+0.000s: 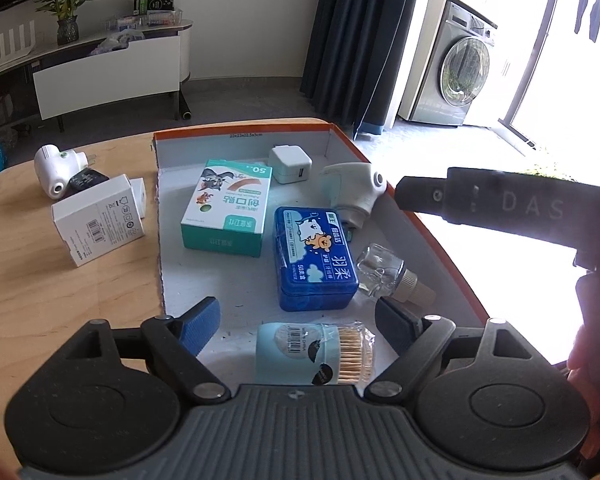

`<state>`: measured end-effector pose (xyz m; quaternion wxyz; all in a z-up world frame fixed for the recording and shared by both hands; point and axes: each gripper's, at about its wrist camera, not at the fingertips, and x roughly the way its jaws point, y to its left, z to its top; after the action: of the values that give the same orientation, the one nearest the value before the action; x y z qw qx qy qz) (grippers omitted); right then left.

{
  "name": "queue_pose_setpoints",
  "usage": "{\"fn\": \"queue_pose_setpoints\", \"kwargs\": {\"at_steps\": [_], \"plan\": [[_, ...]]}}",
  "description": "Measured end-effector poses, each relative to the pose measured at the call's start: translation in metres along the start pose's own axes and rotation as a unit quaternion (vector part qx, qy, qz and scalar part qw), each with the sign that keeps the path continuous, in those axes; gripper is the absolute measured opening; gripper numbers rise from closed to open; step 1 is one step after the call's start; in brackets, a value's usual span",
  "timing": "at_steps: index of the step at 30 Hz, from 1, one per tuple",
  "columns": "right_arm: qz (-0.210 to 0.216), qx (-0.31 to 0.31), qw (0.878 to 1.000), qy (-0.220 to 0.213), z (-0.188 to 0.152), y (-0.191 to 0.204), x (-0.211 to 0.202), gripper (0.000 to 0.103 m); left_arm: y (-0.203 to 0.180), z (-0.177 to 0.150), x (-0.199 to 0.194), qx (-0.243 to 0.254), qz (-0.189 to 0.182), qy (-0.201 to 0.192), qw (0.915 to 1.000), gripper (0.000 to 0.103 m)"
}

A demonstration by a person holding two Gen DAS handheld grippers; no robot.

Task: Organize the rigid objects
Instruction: 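Release glass bottle into tray with right tool while left tool drops toothpick jar, then move both open tools back toward the white plug device and white box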

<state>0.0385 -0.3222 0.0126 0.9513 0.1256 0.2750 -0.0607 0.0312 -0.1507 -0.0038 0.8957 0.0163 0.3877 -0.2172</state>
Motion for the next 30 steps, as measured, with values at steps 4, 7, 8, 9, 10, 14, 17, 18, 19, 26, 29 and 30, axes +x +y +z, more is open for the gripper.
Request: {"fn": "queue_pose_setpoints", "kwargs": {"at_steps": [4,7,8,9,10,14,17,18,19,26,29,30], "plan": [[0.004,-0.003,1.0,0.0,0.0,0.005,-0.002,0.094,0.012,0.001,-0.005,-0.013,0.02,0.001,0.9997,0.091],[0.006,-0.006,1.0,0.001,-0.001,0.009,-0.002,0.096,0.021,0.001,-0.008,-0.02,0.035,0.003,0.9992,0.091],[0.007,-0.007,1.0,0.001,-0.001,0.011,-0.002,0.096,0.025,0.001,-0.009,-0.022,0.039,0.003,0.999,0.092],[0.008,-0.009,1.0,0.001,-0.001,0.014,-0.002,0.096,0.029,0.001,-0.011,-0.026,0.044,0.003,0.9987,0.093],[0.009,-0.011,1.0,0.002,-0.001,0.016,-0.002,0.097,0.034,0.001,-0.012,-0.03,0.048,0.002,0.9984,0.094],[0.011,-0.018,1.0,0.005,-0.002,0.023,-0.002,0.097,0.052,0.0,-0.018,-0.049,0.065,-0.001,0.9967,0.094],[0.016,-0.023,1.0,0.007,-0.002,0.029,-0.001,0.097,0.064,0.001,-0.024,-0.061,0.074,-0.004,0.9954,0.094],[0.018,-0.025,0.999,0.008,-0.002,0.031,-0.002,0.098,0.067,0.001,-0.026,-0.065,0.077,-0.006,0.9949,0.094],[0.02,-0.027,0.999,0.008,-0.002,0.034,-0.001,0.098,0.07,0.002,-0.027,-0.068,0.079,-0.008,0.9945,0.094],[0.039,-0.05,0.998,0.016,-0.005,0.054,0.001,0.098,0.091,0.003,-0.038,-0.091,0.094,-0.019,0.9912,0.094],[0.046,-0.057,0.997,0.021,-0.006,0.062,0.003,0.098,0.101,0.002,-0.039,-0.1,0.102,-0.022,0.9895,0.095],[0.049,-0.06,0.997,0.022,-0.006,0.065,0.004,0.098,0.105,0.002,-0.039,-0.104,0.105,-0.022,0.9888,0.095]]}}
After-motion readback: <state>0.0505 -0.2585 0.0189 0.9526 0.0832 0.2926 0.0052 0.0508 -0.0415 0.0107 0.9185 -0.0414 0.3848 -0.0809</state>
